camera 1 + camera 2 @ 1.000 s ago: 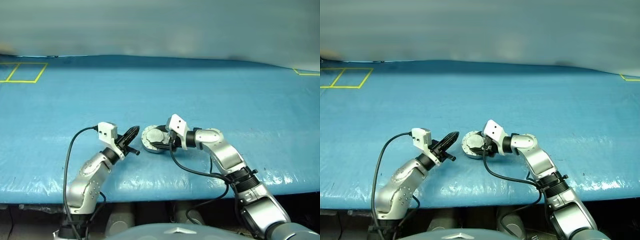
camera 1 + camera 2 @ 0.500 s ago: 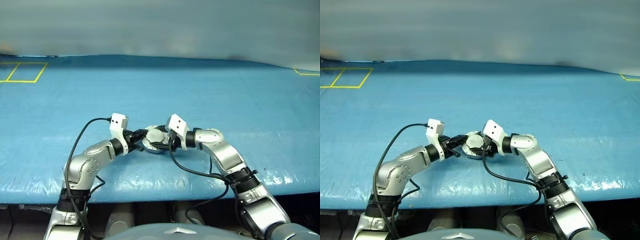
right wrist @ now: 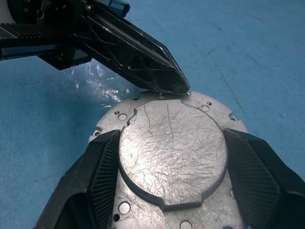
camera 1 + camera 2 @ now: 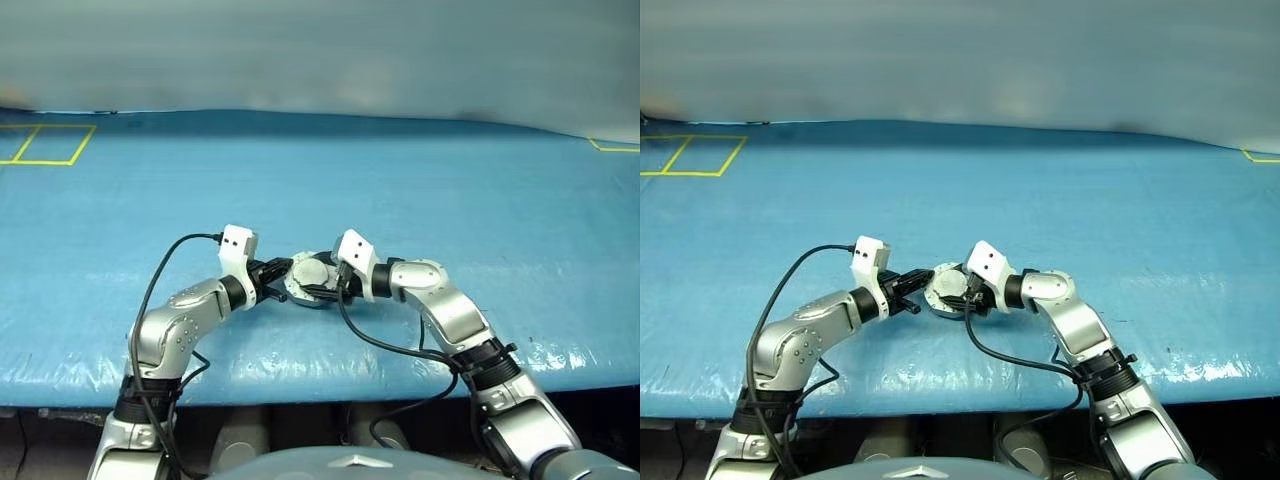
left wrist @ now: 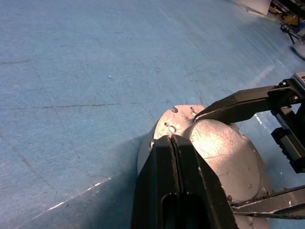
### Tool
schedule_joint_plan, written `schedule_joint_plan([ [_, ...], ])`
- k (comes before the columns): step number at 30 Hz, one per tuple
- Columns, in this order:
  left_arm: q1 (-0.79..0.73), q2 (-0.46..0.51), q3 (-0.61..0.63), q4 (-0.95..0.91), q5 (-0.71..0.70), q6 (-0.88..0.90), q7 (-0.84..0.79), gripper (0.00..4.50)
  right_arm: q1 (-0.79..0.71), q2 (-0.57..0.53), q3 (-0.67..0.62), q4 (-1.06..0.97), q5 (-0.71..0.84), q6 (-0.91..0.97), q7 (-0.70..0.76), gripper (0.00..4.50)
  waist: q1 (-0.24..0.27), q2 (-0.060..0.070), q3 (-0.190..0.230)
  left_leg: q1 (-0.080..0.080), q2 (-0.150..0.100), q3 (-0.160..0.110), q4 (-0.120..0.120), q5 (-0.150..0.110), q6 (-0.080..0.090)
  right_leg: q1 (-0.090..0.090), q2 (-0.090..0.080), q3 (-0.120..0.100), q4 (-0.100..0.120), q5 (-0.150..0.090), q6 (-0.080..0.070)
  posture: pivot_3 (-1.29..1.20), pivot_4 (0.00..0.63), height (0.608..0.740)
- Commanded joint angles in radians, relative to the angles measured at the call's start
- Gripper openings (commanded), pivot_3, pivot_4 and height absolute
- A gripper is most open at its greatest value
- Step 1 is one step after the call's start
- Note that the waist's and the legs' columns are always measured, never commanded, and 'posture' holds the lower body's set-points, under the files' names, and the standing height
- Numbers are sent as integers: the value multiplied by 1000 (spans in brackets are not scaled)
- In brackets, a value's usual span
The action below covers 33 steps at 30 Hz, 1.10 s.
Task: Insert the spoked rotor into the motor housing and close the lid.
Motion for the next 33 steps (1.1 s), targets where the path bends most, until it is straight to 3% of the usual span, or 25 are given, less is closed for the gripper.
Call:
schedule_joint_plan([
  [1, 19, 0, 1, -21, -3, 16, 0, 0, 25, -2, 31, 9, -13, 31, 7, 3025, 0, 0, 0, 0, 0, 0, 0, 0, 0, 0, 0, 0, 0, 0, 0, 0, 150, 740],
  [18, -45, -10, -29, -34, 50, -86, -42, 0, 43, -2, 27, -6, -13, 41, -3, 3025, -1, 0, 0, -1, 0, 0, -1, 0, 0, -1, 0, 0, -2, 0, 0, 0, 150, 740],
  [33, -32, -12, -58, -12, 64, -41, -33, 0, 37, 3, 32, -5, -14, 48, -6, 3025, -1, 0, 0, -1, 0, 0, -3, 0, 0, -1, 0, 0, -2, 0, 0, 0, 150, 740],
])
